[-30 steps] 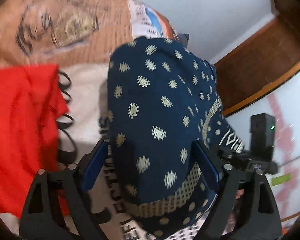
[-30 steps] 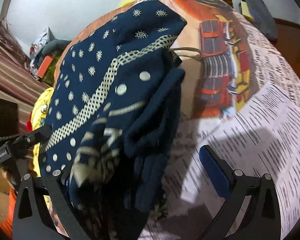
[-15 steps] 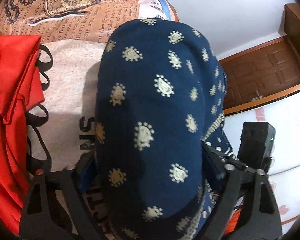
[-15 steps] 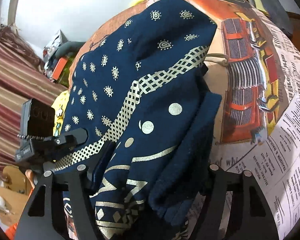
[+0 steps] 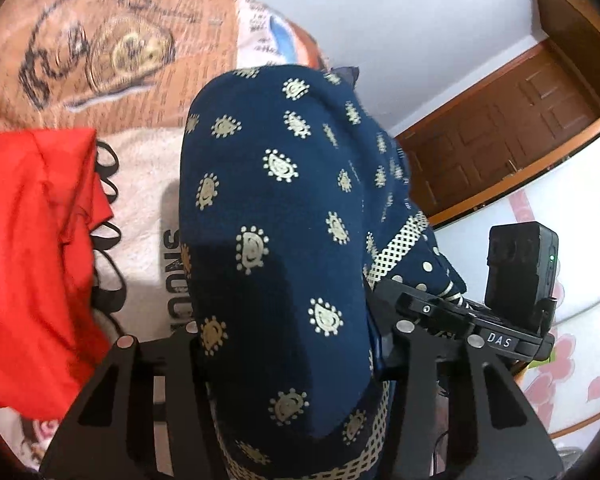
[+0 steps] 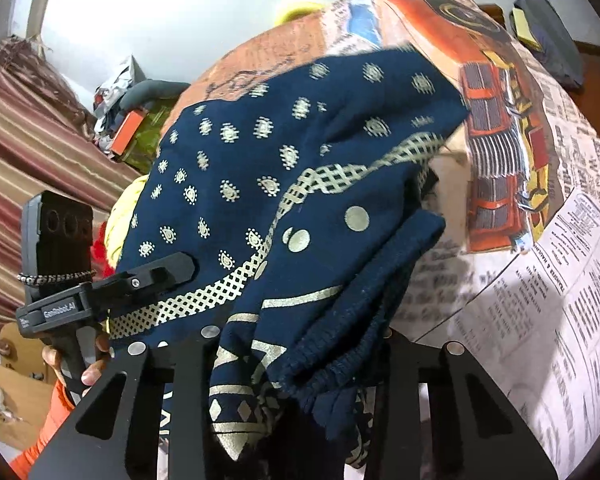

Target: Fold large clothes

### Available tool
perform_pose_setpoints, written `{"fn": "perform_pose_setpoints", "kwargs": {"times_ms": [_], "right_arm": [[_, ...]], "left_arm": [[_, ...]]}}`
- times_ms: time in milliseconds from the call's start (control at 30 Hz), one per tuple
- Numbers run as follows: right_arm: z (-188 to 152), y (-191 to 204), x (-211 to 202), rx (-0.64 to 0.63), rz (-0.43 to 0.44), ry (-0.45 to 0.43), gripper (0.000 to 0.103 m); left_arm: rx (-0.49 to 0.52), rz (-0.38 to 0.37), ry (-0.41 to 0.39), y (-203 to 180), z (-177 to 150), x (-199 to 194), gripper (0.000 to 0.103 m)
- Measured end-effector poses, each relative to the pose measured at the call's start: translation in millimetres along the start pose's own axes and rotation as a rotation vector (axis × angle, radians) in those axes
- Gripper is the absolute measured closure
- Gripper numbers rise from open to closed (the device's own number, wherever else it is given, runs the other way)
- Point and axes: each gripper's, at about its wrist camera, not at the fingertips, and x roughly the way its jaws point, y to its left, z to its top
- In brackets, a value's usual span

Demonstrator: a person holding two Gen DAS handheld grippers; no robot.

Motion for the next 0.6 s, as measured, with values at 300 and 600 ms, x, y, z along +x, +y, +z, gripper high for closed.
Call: {"fn": "perform_pose_setpoints", "kwargs": {"times_ms": [300, 600], "right_arm": [[7, 68, -19, -0.1, 0.001, -0.059, 0.071], [25, 132, 8, -0.197, 0.023, -0.086, 0.071]], "left_arm": [[0.053, 0.006, -0.112, -9, -2, -98, 0.054], [0.021, 0.014, -0.2, 37, 7, -175, 0.054]]}}
